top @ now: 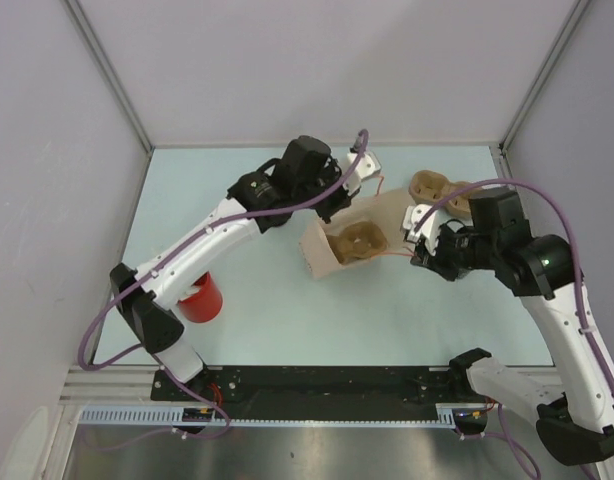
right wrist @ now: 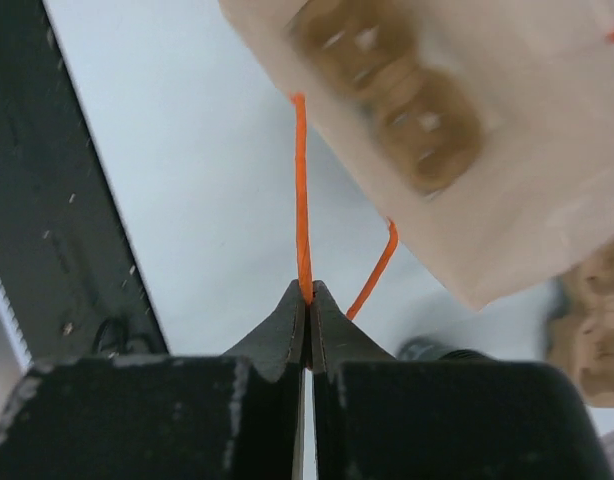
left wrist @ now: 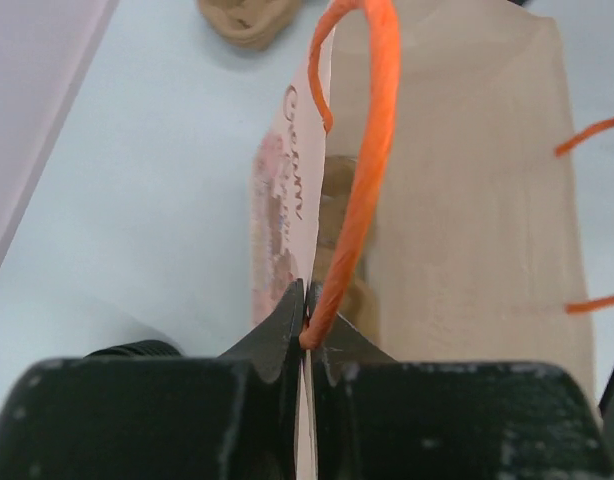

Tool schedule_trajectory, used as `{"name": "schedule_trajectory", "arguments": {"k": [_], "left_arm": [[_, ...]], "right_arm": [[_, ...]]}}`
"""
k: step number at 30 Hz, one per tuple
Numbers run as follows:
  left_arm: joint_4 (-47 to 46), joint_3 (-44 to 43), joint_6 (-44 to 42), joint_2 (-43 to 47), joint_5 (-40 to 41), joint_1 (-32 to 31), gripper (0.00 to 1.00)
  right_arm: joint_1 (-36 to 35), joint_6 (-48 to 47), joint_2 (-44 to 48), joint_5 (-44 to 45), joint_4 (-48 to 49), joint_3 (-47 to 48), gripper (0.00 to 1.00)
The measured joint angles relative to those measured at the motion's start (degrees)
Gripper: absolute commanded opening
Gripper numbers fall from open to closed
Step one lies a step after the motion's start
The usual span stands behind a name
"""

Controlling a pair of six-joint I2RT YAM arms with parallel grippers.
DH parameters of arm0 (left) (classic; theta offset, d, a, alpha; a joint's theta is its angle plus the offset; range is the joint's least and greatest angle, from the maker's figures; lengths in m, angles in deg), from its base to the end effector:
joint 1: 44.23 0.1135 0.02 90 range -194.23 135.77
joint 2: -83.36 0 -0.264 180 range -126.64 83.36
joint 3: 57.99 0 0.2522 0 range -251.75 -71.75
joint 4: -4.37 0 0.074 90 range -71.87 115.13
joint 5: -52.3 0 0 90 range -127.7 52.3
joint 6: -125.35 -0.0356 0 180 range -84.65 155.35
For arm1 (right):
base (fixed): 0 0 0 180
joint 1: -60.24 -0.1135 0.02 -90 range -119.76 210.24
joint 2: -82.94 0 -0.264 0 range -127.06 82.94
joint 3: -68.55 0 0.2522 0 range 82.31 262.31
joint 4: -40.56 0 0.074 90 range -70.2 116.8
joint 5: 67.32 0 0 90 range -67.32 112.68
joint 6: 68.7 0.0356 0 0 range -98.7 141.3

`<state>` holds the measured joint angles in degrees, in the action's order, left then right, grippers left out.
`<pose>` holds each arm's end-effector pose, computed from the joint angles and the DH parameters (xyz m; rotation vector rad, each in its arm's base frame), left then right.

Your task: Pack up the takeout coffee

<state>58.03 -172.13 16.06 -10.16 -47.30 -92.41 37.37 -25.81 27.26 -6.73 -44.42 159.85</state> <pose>0.2381 -0.2750 0.4063 1.2895 1.7527 -0.4709 0.1264 0.0723 0.3987 -1.5138 1.7698 0.4145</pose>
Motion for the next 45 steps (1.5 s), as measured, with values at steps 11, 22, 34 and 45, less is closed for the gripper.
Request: {"name": "schedule_trajectory", "arguments": {"k": [11, 22, 34, 45], "left_arm": [[-1.4, -2.4, 5.8, -7.6, 3.8, 4.4, 0.08], [-1.7, -2.7, 7.5, -9.7, 3.9, 4.8, 0.08], [-3.5, -3.7, 8.4, -6.4, 3.1, 5.2, 0.08], [-7.0, -1.5, 8.3, -3.4, 3.6, 5.4, 0.05]], "right_arm": [[0.0, 12.6, -5.0, -3.6, 13.9, 12.3, 0.0], [0.3, 16.8, -7.6, -2.7, 17.6, 11.3, 0.0], [1.9, 21.1, -6.6, -3.5, 21.1, 12.2, 0.0], [2.9, 23.1, -6.7, -5.4, 24.1, 11.9, 0.0]]}}
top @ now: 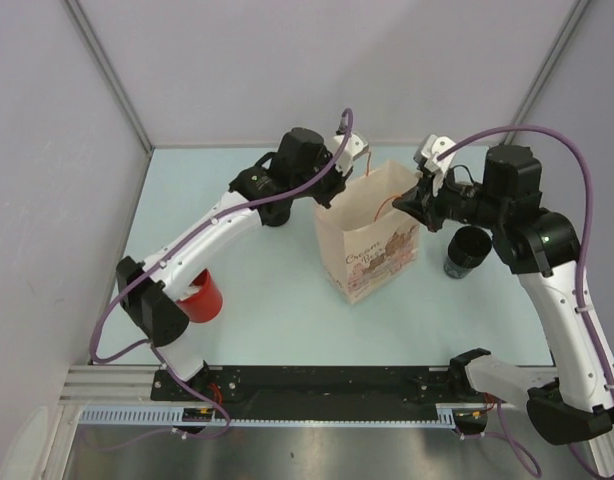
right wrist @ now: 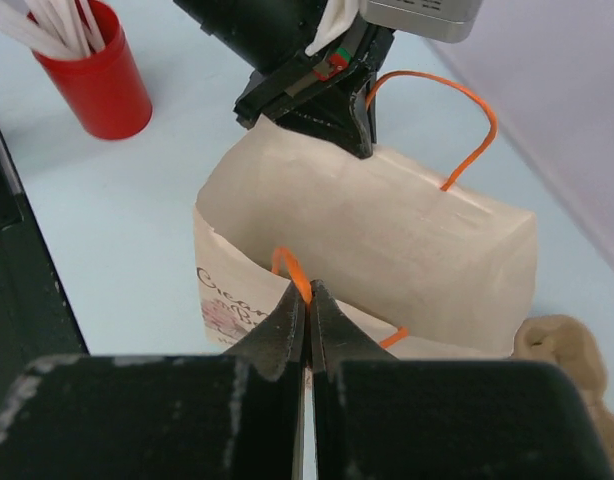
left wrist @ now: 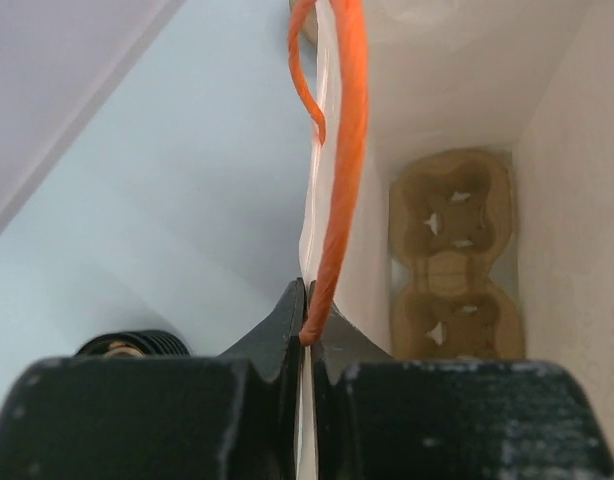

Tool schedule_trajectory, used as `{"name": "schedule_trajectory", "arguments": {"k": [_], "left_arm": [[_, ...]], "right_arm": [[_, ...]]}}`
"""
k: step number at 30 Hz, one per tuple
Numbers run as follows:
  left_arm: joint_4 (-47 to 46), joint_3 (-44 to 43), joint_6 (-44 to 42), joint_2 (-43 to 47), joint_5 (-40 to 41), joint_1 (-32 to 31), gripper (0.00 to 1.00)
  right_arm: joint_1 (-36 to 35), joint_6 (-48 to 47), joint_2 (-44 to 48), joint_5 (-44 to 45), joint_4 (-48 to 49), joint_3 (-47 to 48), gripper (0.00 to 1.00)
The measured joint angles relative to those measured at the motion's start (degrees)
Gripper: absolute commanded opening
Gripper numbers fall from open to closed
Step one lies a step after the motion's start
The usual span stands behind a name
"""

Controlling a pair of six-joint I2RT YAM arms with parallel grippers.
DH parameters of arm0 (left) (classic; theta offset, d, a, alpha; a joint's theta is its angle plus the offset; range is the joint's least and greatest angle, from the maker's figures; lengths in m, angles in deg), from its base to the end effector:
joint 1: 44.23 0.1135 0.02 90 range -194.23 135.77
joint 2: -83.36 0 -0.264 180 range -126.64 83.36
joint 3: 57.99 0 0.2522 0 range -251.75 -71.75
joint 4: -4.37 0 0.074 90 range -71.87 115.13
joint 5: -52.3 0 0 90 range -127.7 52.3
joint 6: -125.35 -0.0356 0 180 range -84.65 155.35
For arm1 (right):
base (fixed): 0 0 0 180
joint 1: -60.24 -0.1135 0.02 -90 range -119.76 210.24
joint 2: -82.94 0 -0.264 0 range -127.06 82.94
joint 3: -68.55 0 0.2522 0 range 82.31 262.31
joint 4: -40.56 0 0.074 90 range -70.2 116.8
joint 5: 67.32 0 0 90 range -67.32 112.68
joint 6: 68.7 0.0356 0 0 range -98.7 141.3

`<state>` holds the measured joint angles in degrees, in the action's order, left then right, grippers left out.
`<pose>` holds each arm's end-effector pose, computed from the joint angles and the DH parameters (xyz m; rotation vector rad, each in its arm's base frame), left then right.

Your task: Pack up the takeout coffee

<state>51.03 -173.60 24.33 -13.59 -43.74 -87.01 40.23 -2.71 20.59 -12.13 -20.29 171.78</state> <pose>0.2819 -0.2659 0.4049 1.0028 1.8305 -0.4489 0.1671 0.0825 0.4772 -1.0673 1.5590 0.5330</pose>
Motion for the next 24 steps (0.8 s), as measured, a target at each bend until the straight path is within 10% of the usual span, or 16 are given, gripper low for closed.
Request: {"name": "schedule_trajectory", "arguments": {"k": [24], "left_arm": [[2.8, -8.0, -0.2, -2.5, -1.3, 3.3, 0.09]], "right_arm": [[0.2, 0.2, -2.2, 1.1, -0.6, 6.2, 0.0]]}}
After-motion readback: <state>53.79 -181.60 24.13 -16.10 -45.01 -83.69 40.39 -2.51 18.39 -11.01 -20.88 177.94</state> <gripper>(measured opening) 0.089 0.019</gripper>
